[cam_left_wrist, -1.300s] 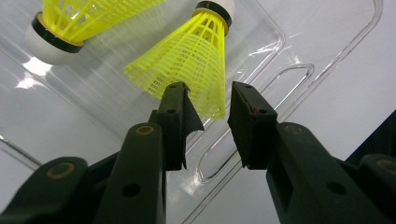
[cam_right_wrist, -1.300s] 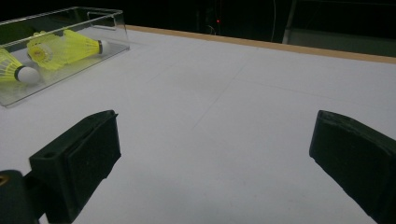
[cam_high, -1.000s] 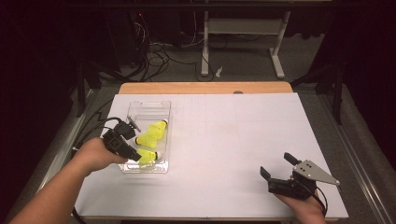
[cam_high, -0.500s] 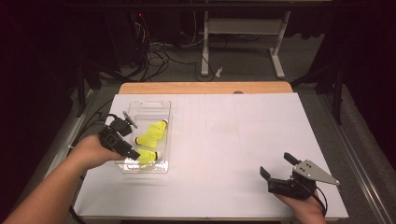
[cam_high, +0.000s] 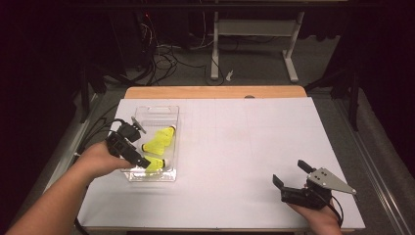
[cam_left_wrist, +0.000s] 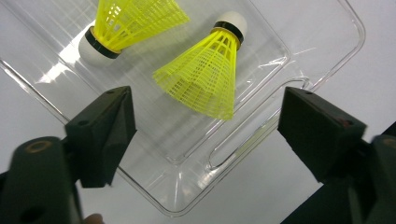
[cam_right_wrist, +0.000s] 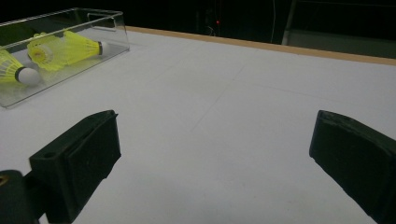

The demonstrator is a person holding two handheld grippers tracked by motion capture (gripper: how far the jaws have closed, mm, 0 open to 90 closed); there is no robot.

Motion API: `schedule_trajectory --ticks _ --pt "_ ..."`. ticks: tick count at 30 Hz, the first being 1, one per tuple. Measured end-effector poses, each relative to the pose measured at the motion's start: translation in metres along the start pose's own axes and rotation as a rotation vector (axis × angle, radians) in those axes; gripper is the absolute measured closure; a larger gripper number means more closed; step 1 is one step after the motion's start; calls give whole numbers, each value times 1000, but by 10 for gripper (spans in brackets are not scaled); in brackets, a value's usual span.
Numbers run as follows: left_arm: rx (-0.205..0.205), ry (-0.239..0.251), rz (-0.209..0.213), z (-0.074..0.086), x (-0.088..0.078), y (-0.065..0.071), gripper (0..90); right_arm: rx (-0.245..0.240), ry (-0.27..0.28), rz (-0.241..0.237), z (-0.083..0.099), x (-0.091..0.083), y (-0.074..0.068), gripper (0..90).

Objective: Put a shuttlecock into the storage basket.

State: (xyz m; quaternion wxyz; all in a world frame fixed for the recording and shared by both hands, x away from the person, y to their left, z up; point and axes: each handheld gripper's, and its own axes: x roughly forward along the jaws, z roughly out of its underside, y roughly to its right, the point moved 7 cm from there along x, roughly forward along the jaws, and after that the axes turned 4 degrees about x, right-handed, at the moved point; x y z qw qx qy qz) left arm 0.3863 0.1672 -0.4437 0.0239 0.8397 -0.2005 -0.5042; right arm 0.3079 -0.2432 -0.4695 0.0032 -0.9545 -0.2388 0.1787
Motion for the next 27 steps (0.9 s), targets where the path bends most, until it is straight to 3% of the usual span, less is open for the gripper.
schedule_trajectory --ticks 8,16,20,25,27 --pt "-10 7 -22 -2 2 0 14 2 0 1 0 0 0 24" --pt "-9 29 -28 -4 1 -1 4 0 -1 -1 0 0 0 24" --pt "-39 68 0 -8 0 -2 3 4 -2 0 0 0 0 24" --pt "-42 112 37 -5 3 -1 4 3 -2 -1 0 0 -1 25" --pt "-72 147 87 -6 1 0 4 2 0 0 0 0 0 25"
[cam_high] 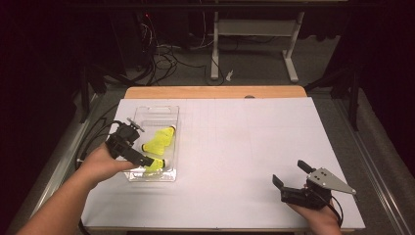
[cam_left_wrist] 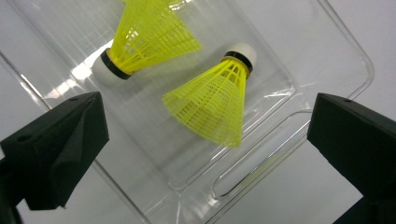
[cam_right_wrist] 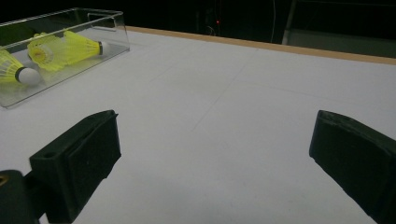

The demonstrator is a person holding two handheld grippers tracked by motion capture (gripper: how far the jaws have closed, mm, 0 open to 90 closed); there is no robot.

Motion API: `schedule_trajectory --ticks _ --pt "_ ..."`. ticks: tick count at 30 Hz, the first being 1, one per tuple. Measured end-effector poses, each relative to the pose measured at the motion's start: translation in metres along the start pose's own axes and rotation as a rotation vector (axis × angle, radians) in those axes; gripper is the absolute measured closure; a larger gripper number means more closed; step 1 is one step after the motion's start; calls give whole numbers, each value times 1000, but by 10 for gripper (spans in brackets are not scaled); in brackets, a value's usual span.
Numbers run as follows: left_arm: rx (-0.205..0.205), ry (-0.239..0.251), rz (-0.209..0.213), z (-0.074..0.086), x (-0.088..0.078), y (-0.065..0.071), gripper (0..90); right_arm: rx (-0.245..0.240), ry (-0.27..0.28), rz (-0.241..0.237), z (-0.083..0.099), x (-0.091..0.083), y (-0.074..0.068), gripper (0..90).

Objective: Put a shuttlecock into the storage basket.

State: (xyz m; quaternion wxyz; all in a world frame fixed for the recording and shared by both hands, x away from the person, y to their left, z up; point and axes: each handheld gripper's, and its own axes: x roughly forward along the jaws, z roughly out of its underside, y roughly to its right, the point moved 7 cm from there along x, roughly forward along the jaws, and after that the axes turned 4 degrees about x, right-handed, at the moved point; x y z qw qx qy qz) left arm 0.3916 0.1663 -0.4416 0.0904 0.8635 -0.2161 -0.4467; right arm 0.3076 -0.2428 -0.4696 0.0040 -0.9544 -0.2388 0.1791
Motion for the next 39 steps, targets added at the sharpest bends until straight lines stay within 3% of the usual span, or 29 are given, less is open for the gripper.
schedule_trajectory --ticks 4,5,10,16,18,23,27,31,32,35,39 --pt "-42 96 44 1 0 2 4 3 -1 1 0 0 0 25" --pt "-18 85 49 4 -3 0 4 5 0 1 0 0 0 25" --pt "-19 124 57 14 -1 -6 4 -1 -2 0 0 0 -1 25" --pt "-31 221 71 21 -6 -13 4 1 -2 2 1 0 0 25" --pt "-53 246 98 22 -9 -13 4 2 -5 3 1 1 0 25" --pt "-28 315 118 23 -12 -9 4 -1 -4 1 1 0 -1 25" --pt "-53 386 163 21 -17 -8 4 0 -5 2 1 1 0 25" --pt "-53 432 201 24 -17 -5 4 1 2 -1 0 0 -1 25" --pt "-71 439 224 24 -17 -4 4 2 4 -1 -1 -1 -2 25" --pt "-60 465 238 27 -16 -3 4 5 2 -2 0 0 -1 25" --pt "-63 537 256 26 -24 -2 4 8 3 -1 2 1 -2 25"
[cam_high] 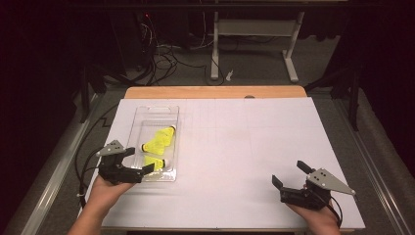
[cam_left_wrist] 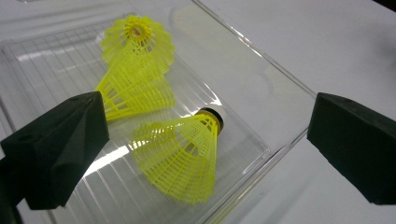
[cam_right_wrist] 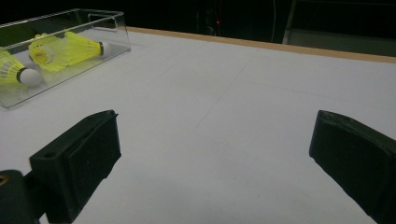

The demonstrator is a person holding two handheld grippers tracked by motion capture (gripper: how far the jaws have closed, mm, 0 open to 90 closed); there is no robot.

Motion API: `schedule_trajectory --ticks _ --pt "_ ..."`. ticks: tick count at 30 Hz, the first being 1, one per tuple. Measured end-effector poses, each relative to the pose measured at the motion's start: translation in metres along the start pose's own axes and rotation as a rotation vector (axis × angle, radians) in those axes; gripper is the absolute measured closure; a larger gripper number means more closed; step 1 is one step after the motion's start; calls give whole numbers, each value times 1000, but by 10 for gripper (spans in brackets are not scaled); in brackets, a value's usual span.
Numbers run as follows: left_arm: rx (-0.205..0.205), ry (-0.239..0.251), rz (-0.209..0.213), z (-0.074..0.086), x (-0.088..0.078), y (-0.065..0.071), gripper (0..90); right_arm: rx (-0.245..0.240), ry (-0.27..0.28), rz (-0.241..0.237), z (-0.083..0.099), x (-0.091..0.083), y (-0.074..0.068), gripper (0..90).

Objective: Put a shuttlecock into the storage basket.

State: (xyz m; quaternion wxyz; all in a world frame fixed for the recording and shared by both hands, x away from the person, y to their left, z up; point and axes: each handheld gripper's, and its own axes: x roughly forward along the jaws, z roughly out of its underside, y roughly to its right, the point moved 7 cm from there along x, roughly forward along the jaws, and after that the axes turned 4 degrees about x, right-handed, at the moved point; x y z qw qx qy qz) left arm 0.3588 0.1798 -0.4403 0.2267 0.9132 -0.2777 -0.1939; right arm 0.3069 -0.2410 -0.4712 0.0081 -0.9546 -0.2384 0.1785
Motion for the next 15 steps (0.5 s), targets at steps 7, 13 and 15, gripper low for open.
schedule_trajectory --ticks 7,13,15 --pt "42 27 53 5 -5 13 5 6 -5 7 4 3 0 24" --pt "44 78 104 0 -16 23 4 4 10 19 2 2 -1 25" --pt "50 96 120 1 -20 24 4 2 20 23 1 1 -1 24"
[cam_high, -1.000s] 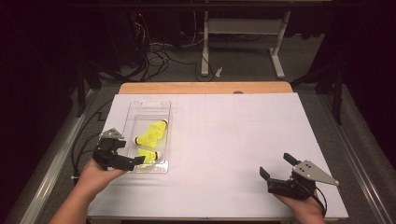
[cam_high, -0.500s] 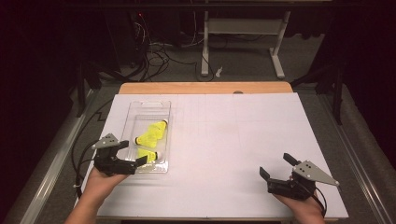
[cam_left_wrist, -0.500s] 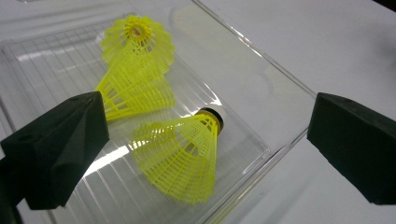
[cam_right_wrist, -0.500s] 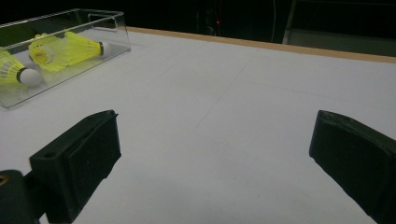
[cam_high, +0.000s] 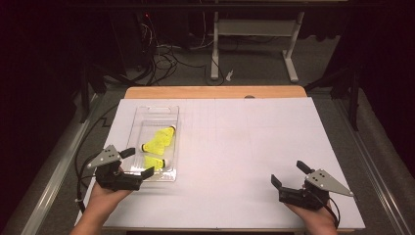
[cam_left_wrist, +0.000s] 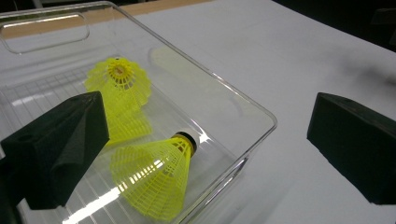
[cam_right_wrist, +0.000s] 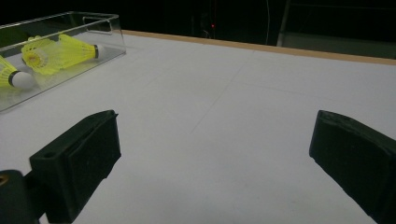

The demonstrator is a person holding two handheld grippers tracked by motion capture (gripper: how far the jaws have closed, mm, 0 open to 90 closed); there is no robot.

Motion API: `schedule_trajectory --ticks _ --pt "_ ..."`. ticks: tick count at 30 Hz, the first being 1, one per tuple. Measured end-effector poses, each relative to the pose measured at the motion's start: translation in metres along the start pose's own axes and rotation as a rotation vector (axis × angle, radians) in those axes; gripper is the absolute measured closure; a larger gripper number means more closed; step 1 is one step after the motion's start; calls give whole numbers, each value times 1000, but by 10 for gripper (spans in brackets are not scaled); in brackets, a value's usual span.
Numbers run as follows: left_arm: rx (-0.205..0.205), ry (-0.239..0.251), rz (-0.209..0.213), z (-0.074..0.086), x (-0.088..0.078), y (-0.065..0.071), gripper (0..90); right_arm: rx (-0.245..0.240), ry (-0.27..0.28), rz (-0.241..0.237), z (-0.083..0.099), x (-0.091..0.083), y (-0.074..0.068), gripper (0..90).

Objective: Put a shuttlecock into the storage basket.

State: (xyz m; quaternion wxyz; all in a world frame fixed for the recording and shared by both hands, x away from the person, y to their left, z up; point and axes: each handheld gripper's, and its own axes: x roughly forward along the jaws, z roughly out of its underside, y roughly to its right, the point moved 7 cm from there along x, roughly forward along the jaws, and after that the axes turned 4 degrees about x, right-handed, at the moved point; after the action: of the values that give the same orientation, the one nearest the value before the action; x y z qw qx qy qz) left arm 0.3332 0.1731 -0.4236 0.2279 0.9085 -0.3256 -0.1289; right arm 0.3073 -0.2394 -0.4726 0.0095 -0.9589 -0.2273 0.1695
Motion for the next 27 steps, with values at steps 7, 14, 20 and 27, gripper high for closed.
schedule_trajectory --ticks 7,14,20,27 --pt "26 -8 5 10 1 0 4 -6 62 -1 -9 -7 -3 22" --pt "65 7 33 15 -2 9 4 11 141 -12 -19 -15 -4 21" --pt "47 14 27 16 -1 8 4 34 200 -9 -26 -22 0 21" --pt "30 22 30 14 -3 5 4 36 198 -12 -26 -21 0 22"
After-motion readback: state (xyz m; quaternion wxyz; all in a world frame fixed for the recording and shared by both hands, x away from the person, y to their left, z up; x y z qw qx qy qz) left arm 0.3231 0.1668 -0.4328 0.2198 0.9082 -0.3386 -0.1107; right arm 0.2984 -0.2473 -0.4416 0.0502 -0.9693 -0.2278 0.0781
